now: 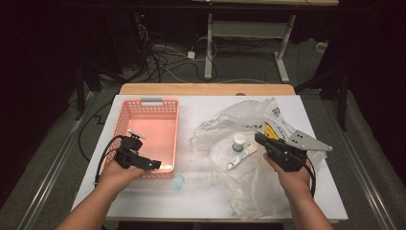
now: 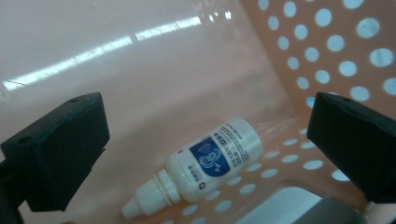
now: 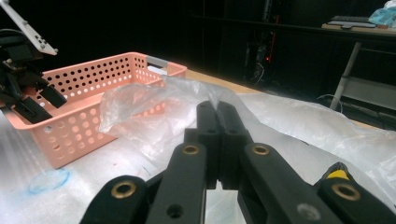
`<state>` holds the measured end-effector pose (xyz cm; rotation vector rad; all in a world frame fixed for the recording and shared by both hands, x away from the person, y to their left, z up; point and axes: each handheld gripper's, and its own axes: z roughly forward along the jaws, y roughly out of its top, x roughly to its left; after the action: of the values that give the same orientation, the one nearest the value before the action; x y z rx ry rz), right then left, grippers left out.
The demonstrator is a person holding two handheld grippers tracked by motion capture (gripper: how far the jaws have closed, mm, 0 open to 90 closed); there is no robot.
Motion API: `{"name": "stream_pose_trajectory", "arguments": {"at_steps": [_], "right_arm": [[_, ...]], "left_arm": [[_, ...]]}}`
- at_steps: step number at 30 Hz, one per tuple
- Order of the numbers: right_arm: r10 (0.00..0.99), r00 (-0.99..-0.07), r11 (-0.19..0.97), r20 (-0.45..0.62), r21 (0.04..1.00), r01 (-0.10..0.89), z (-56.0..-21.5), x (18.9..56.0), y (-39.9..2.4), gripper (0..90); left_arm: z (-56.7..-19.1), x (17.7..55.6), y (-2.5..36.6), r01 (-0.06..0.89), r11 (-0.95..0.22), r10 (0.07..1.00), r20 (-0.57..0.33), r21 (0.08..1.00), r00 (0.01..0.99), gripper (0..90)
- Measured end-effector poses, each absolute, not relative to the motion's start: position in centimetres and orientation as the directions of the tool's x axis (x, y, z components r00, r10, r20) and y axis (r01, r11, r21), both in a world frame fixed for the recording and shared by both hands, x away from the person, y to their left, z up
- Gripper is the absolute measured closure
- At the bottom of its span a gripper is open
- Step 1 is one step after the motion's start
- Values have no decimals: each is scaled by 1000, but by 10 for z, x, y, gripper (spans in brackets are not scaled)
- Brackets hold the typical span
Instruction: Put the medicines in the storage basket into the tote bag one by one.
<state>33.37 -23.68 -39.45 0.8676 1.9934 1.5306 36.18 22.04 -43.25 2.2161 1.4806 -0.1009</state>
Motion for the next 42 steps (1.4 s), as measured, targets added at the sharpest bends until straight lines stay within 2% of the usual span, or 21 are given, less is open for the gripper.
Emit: {"name": "stream_pose_trajectory", "arguments": {"at_steps": [4, 7, 9, 17, 23, 27, 31, 37, 39, 42], "right_arm": [[728, -685, 178, 9, 963, 201, -396, 335, -236, 900], [725, -689, 180, 2, 965, 192, -395, 334, -236, 900], [726, -688, 177, 5, 965, 194, -395, 334, -236, 900], [725, -689, 179, 5, 964, 196, -396, 334, -235, 900], [725, -689, 174, 8, 965, 194, -395, 334, -237, 900], [724, -690, 174, 8, 966, 193, -395, 334, -236, 900], [724, -690, 171, 9, 966, 193, -395, 334, -237, 900], [723, -691, 171, 16, 965, 201, -396, 335, -236, 900], [724, -689, 169, 15, 965, 199, -396, 335, -236, 900], [726, -688, 167, 15, 966, 198, -395, 335, -236, 900]], "left_arm": [[-424, 364, 226, 887, -296, 855, -316, 354, 411, 44], [-425, 366, 227, 898, -293, 857, -327, 327, 399, 148], [-426, 369, 226, 911, -295, 863, -330, 288, 383, 161], [-437, 380, 213, 941, -319, 890, -307, 109, 337, 144], [-441, 384, 213, 957, -287, 909, -306, 39, 285, 111], [-446, 387, 211, 957, -289, 909, -316, -5, 272, 46], [-448, 389, 212, 957, -288, 907, -331, -36, 261, 47], [-450, 391, 212, 953, -295, 900, -354, -63, 255, 91], [-451, 391, 212, 953, -296, 897, -364, -69, 252, 136], [-452, 391, 212, 956, -284, 895, -378, -72, 238, 143]]}}
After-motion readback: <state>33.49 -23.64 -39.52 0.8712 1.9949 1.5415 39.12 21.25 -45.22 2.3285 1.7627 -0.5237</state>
